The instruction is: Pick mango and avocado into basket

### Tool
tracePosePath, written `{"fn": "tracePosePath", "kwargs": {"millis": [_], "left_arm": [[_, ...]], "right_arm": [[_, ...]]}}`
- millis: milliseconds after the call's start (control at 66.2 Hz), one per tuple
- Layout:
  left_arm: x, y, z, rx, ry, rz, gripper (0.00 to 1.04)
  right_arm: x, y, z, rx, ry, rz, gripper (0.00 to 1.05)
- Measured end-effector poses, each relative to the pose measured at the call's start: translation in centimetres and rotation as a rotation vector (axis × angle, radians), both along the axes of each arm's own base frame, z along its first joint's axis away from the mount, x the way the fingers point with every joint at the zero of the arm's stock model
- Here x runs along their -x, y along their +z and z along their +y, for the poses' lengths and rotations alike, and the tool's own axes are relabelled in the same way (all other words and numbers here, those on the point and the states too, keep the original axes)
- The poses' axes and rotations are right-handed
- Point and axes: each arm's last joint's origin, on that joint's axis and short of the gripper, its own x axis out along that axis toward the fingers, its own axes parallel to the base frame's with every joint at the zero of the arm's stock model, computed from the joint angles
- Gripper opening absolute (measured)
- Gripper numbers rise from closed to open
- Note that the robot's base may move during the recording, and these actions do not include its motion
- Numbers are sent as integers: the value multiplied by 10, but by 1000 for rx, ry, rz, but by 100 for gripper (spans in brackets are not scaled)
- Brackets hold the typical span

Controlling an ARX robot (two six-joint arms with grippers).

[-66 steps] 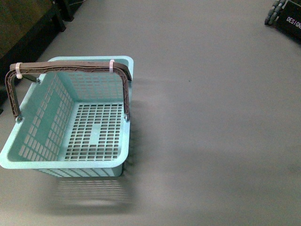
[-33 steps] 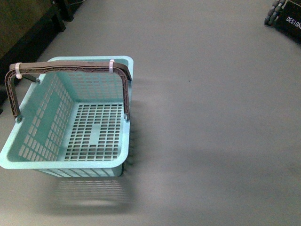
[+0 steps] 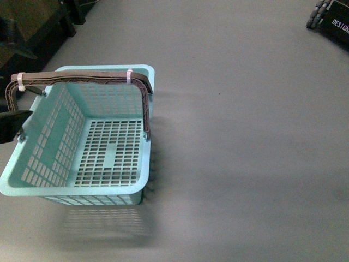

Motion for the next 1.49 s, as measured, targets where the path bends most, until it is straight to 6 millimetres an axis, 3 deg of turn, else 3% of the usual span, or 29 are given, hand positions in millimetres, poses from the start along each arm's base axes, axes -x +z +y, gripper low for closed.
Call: {"fn": "tracePosePath", "kwargs": {"millis": [121, 317, 559, 679, 951, 1102, 1177, 1298, 1494], "left_arm": [[-28, -11, -12, -1, -26, -12, 96], [-55, -30, -25, -19, -54, -7, 96], [-81, -46, -30, -44, -67, -9, 96], [-84, -52, -32, -50, -72, -3, 96], [-83, -57, -36, -48, -88, 9, 52], [-84, -57, -37, -28, -66, 35, 22], [-84, -56, -39, -7, -68, 35, 16], [-83, -53, -40, -5, -76, 28, 16], [-60, -37, -32, 15, -55, 25, 15]], "right_arm": [[0, 0, 0, 0, 0, 0, 96], [0, 0, 0, 0, 0, 0, 96], [0, 0, 0, 0, 0, 0, 96], [0, 0, 0, 0, 0, 0, 96], [0, 0, 0, 0, 0, 0, 96], [0, 0, 0, 0, 0, 0, 96], [0, 0, 0, 0, 0, 0, 96], [0, 0, 0, 0, 0, 0, 96], [0, 0, 0, 0, 0, 0, 96]]}}
